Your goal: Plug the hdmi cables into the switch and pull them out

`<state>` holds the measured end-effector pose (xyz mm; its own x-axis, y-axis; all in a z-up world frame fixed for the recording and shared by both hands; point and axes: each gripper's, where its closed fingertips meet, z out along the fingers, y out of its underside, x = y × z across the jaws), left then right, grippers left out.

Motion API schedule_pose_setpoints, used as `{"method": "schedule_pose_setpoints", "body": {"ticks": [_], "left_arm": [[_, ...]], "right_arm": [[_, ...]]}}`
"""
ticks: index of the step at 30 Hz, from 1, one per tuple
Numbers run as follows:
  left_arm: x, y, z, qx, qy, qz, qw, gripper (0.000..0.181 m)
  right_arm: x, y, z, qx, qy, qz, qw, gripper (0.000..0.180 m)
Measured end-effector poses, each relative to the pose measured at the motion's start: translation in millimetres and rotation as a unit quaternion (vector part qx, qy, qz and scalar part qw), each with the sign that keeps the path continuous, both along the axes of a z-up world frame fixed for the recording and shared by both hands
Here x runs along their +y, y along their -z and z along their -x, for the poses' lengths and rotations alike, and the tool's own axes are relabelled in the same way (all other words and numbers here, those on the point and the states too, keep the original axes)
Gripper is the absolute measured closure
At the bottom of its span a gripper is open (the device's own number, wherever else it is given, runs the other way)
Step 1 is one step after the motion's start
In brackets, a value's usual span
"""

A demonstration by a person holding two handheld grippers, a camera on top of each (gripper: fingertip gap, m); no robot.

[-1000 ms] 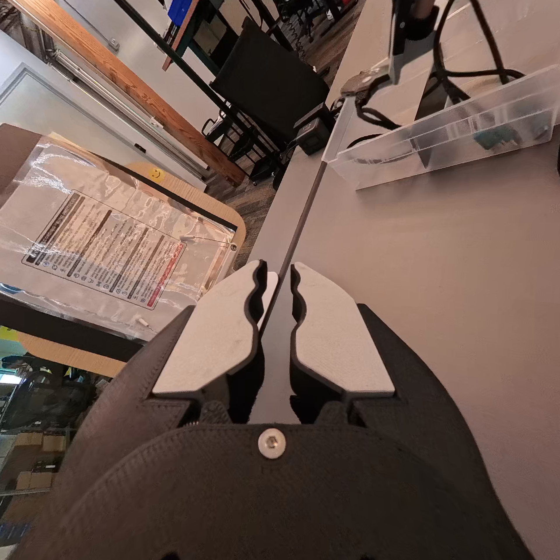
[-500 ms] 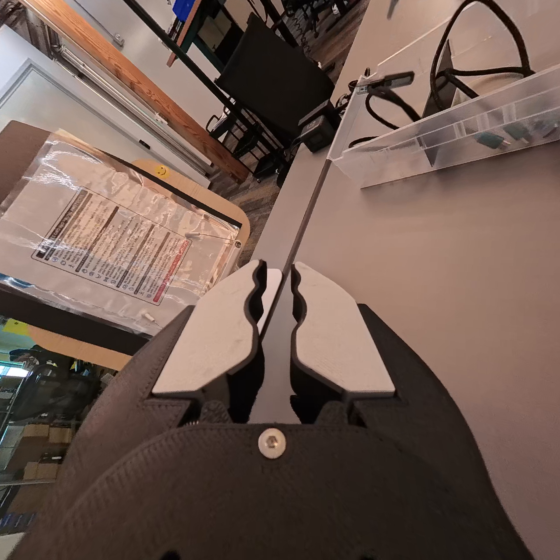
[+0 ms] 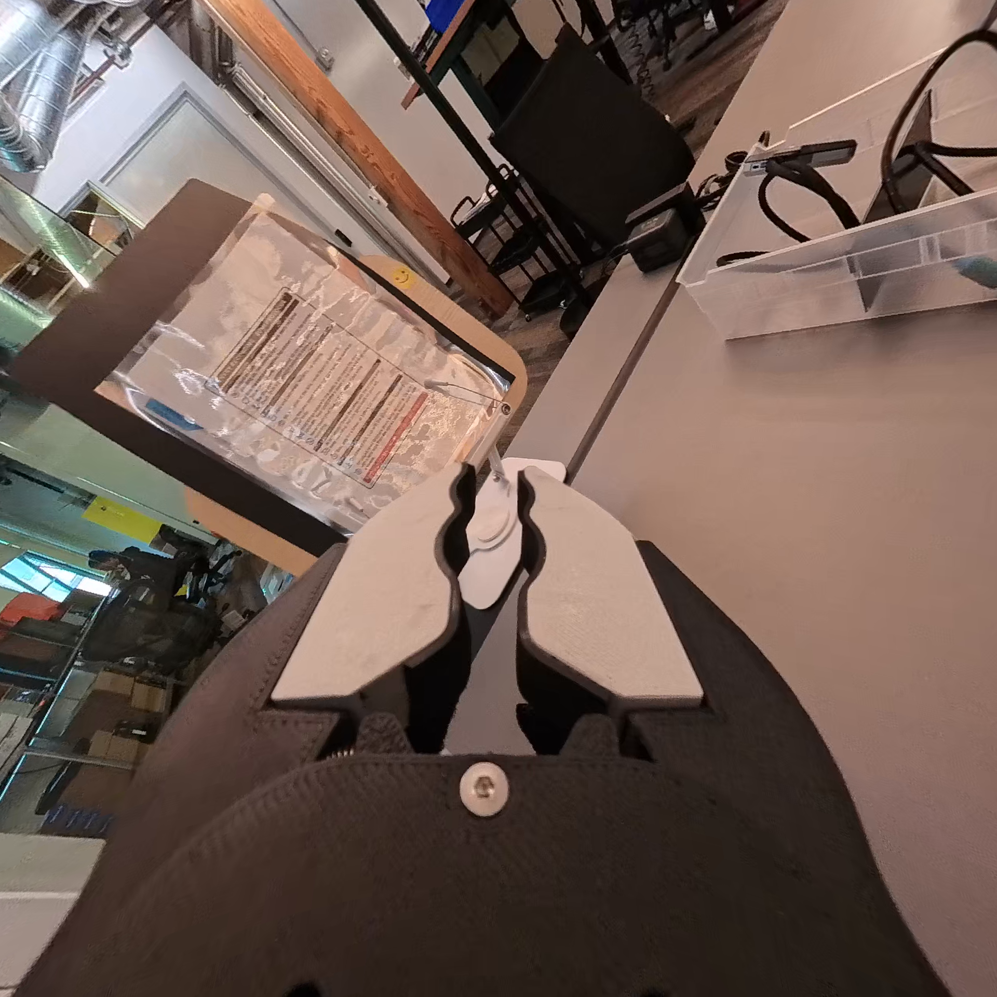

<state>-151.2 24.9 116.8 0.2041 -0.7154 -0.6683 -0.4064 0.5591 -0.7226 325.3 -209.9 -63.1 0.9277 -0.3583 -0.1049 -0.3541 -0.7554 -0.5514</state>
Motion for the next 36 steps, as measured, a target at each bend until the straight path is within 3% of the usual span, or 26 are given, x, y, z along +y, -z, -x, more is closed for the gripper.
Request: {"method": "schedule_pose_setpoints", "body": {"ticks": [4,7,9,11,13,19,21,24,28,32,36], "left_arm": [[0.7,-4.8,6.0,-0.007,-0.004,-0.002,1.0,0.167],[0.5,-6.9,7.4,-0.011,-0.003,-0.003,1.0,0.168],[1.1,-6.4,7.7,-0.01,-0.004,-0.003,1.0,0.167],[2.8,-5.5,8.8,-0.006,-0.009,-0.004,1.0,0.167],[5.1,-6.2,11.7,-0.005,-0.015,-0.007,1.0,0.167],[27.6,-26.1,51.4,-0.042,-0.083,-0.001,0.996,0.166],[43.7,-31.7,81.2,-0.059,-0.136,0.024,0.989,0.161],[70.9,-24.6,136.2,-0.068,-0.23,0.089,0.967,0.149],[107.2,11.6,214.1,-0.067,-0.358,0.21,0.907,0.137],[135.7,28.8,251.1,-0.119,-0.392,0.268,0.872,0.141],[158.1,67.1,289.7,-0.087,-0.478,0.311,0.817,0.132]], "right_arm": [[1.8,-20.1,-5.1,-0.024,0.036,-0.014,0.999,0.179],[22.9,-41.9,-8.0,-0.105,-0.014,-0.076,0.991,0.179],[31.7,-29.9,1.5,-0.108,-0.062,-0.059,0.991,0.179],[23.7,-3.7,8.8,-0.076,-0.076,0.02,0.994,0.177],[23.0,3.3,15.3,-0.052,-0.082,0.042,0.994,0.178],[22.6,-19.2,-7.2,-0.095,-0.016,0.001,0.995,0.178],[18.9,-19.6,-12.9,-0.075,0.016,-0.012,0.997,0.168],[12.2,1.3,-7.2,-0.008,0.021,0.008,1.0,0.157],[6.3,16.4,-1.4,0.058,0.049,0.032,0.997,0.174],[5.6,16.9,4.6,0.147,0.138,0.023,0.979,0.173],[0.7,17.4,14.3,0.167,0.145,0.028,0.975,0.173]]}}
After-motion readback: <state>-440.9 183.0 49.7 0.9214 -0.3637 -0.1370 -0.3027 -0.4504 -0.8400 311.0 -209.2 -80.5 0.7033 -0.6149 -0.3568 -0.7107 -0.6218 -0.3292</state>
